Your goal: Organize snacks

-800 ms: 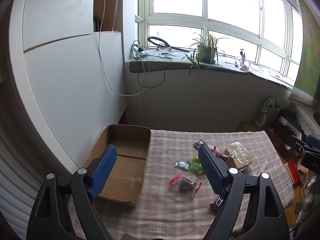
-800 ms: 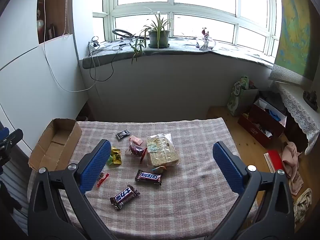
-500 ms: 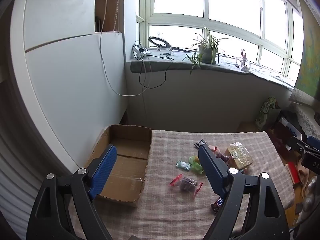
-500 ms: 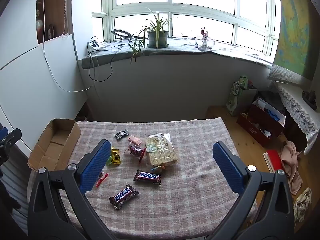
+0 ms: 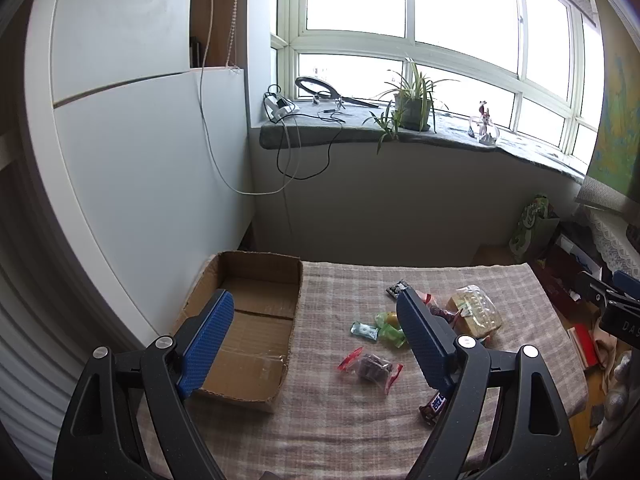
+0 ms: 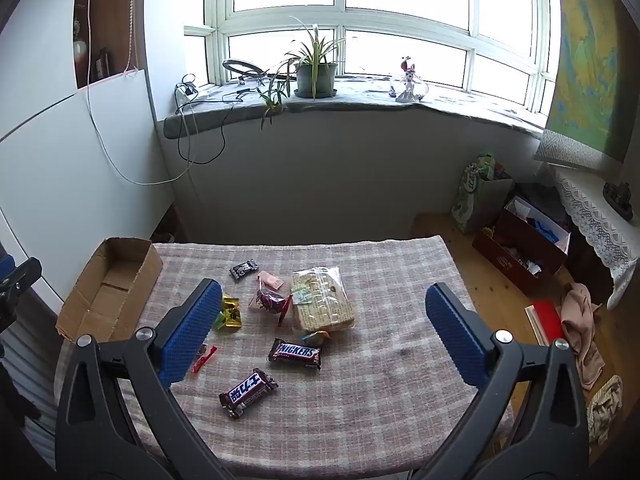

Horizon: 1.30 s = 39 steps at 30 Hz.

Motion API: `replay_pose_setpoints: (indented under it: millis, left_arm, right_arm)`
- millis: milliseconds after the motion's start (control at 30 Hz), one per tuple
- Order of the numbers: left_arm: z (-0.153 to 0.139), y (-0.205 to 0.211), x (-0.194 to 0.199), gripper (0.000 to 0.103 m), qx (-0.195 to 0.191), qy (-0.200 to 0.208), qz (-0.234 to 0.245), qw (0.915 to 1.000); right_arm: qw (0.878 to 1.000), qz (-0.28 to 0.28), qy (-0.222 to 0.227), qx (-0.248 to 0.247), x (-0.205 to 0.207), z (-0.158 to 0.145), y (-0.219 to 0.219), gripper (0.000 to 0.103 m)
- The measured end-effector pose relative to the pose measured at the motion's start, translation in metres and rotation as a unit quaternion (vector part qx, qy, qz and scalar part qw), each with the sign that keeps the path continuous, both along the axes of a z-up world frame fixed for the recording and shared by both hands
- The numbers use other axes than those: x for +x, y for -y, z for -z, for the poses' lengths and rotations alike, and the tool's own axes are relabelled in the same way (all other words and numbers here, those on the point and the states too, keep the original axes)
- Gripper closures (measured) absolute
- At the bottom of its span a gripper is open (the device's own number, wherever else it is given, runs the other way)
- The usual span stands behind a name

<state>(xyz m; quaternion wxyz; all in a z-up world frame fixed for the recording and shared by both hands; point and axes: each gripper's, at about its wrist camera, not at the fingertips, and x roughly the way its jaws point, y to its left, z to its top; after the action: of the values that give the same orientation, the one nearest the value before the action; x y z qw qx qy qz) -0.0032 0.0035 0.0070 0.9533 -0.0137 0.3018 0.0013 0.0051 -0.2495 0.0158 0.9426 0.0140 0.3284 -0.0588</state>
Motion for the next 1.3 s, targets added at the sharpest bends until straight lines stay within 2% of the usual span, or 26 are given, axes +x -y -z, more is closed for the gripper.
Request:
replay_pose_setpoints:
  millis: [1300]
  left_arm:
    - [-0.0009,0.0039,-0.0009,0.019,-0.001,-0.001,0.005,1.0000]
  right_arm:
    - [1.000,0.001,-0.002,0.002,-0.0001,0.0009,-0.0053,0.000]
